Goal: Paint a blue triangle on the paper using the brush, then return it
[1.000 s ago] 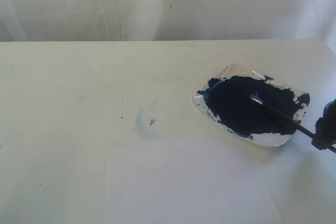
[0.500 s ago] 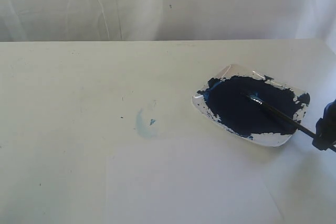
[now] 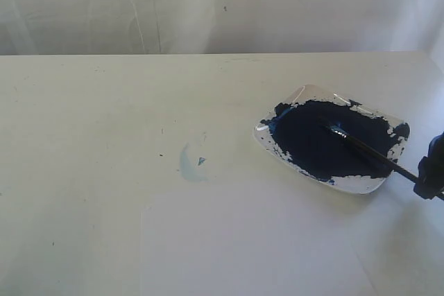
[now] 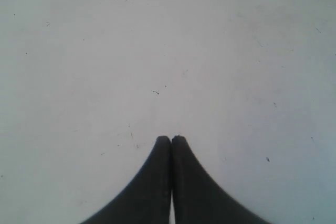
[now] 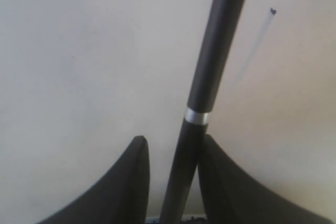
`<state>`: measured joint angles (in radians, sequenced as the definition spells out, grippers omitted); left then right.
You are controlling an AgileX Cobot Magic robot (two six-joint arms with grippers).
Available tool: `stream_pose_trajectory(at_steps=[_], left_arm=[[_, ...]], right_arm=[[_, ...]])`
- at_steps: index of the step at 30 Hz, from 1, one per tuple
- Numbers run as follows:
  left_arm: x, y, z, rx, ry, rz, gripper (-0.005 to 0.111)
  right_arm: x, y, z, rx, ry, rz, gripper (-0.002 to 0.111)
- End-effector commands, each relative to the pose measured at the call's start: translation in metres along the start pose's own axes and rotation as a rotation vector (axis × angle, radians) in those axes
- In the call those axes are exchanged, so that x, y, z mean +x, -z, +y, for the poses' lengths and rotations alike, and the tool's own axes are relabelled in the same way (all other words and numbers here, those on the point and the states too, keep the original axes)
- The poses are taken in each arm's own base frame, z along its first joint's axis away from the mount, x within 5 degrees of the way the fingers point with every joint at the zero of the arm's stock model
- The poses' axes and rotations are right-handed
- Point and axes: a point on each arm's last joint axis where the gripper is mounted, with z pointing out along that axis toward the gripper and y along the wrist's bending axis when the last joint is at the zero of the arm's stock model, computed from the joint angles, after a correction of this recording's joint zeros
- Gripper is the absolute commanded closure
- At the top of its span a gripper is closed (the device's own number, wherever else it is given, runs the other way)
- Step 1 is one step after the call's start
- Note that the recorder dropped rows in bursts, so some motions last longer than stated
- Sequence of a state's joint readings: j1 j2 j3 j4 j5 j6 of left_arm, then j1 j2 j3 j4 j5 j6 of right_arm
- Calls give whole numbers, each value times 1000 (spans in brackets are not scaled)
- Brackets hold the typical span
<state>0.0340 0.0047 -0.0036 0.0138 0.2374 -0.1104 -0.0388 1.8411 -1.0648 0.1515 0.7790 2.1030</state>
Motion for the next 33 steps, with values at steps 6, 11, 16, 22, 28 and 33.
stream_pose_trajectory(at_steps=[6, 11, 16, 22, 28, 33], left_arm=[[1, 0, 0, 0, 3, -4, 107], [1, 0, 0, 0, 3, -4, 107], [1, 0, 0, 0, 3, -4, 107], [1, 0, 0, 0, 3, -4, 107], [1, 0, 0, 0, 3, -4, 107], [1, 0, 0, 0, 3, -4, 107]], right_arm=[[-2, 1, 2, -2, 3, -10, 78], [-2, 1, 2, -2, 3, -10, 78], [-2, 1, 2, -4, 3, -9, 78], [-2, 1, 2, -4, 3, -9, 86], [-2, 1, 2, -2, 3, -10, 101], [-2, 1, 2, -2, 3, -10, 102]])
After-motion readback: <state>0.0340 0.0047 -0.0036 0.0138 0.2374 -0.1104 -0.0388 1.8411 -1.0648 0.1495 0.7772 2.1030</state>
